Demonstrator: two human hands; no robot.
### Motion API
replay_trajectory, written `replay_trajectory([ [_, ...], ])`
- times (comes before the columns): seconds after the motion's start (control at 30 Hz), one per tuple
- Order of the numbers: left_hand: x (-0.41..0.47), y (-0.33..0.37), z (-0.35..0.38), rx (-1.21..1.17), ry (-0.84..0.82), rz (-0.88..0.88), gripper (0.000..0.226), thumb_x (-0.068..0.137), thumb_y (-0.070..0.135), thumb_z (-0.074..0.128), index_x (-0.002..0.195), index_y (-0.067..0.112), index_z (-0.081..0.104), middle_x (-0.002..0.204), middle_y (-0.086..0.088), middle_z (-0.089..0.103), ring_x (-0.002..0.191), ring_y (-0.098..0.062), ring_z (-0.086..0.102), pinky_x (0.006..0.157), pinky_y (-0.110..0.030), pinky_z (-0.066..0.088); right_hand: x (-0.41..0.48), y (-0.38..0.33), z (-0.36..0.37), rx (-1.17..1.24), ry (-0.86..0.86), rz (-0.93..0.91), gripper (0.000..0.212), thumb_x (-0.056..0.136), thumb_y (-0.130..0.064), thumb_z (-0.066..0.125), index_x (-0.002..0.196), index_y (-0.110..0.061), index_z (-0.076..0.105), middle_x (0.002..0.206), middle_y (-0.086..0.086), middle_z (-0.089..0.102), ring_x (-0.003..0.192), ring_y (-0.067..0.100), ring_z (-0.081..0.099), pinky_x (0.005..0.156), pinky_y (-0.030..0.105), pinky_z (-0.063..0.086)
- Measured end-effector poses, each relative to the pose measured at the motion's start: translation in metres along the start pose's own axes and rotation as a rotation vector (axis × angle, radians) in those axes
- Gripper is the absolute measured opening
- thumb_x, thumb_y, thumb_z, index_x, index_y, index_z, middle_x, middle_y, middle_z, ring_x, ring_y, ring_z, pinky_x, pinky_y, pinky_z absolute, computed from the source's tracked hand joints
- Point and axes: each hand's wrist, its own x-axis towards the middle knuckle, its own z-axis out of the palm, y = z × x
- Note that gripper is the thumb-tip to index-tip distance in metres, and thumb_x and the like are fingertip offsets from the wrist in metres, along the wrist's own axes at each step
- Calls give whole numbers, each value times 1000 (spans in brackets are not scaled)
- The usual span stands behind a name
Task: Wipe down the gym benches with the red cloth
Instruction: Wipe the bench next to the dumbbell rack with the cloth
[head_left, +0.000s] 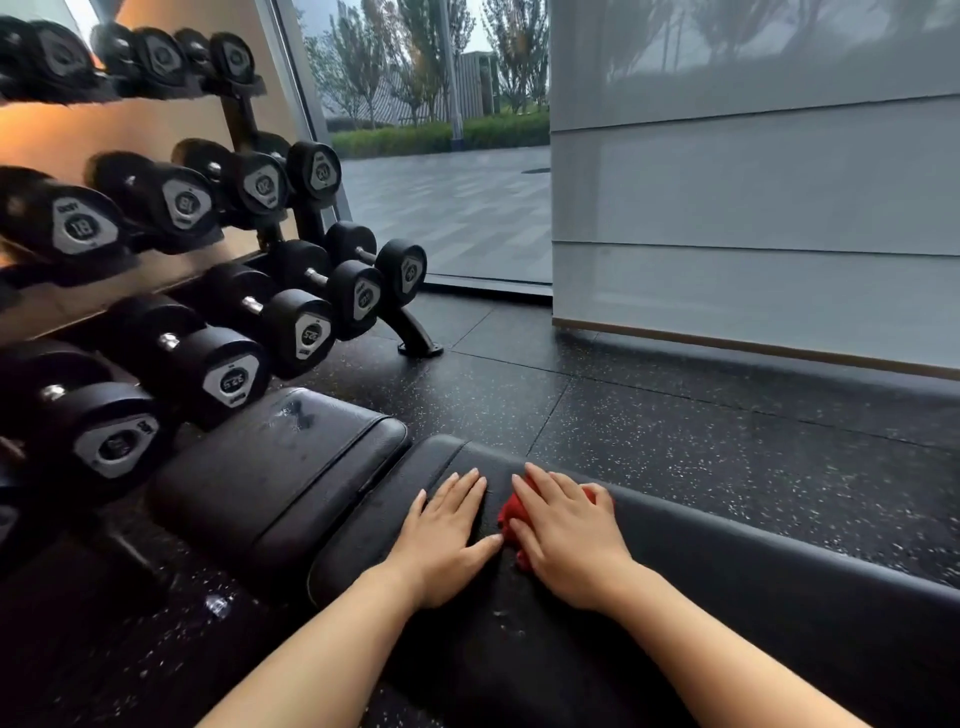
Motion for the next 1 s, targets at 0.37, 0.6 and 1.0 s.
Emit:
replay_trajectory([
  [0.37, 4, -38, -11, -9, 100, -87, 58, 99, 47, 30, 151, 33, 9, 159, 12, -1, 146, -6, -4, 118, -37, -2, 19, -11, 1, 67, 28, 98, 54, 99, -53, 23, 148, -30, 24, 159, -6, 13, 144, 14, 12, 112, 43, 10],
  [0.6, 8, -43, -5, 27, 138, -70, 59, 98, 50, 27, 151, 35, 5, 159, 13, -3, 145, -5, -6, 117, -36, -3, 43, -16, 3, 52, 60, 106, 52, 98, -53, 21, 144, -32, 31, 157, -6, 21, 141, 15, 22, 109, 44, 16],
  [1.0, 9, -43, -5, 37, 147, -61, 59, 99, 48, 29, 151, 33, 6, 159, 12, -1, 146, -7, -4, 117, -36, -1, 55, -26, 5, 7, 42, 26, 55, 100, -48, 25, 149, -24, 21, 157, -3, 18, 141, 16, 21, 111, 44, 16],
])
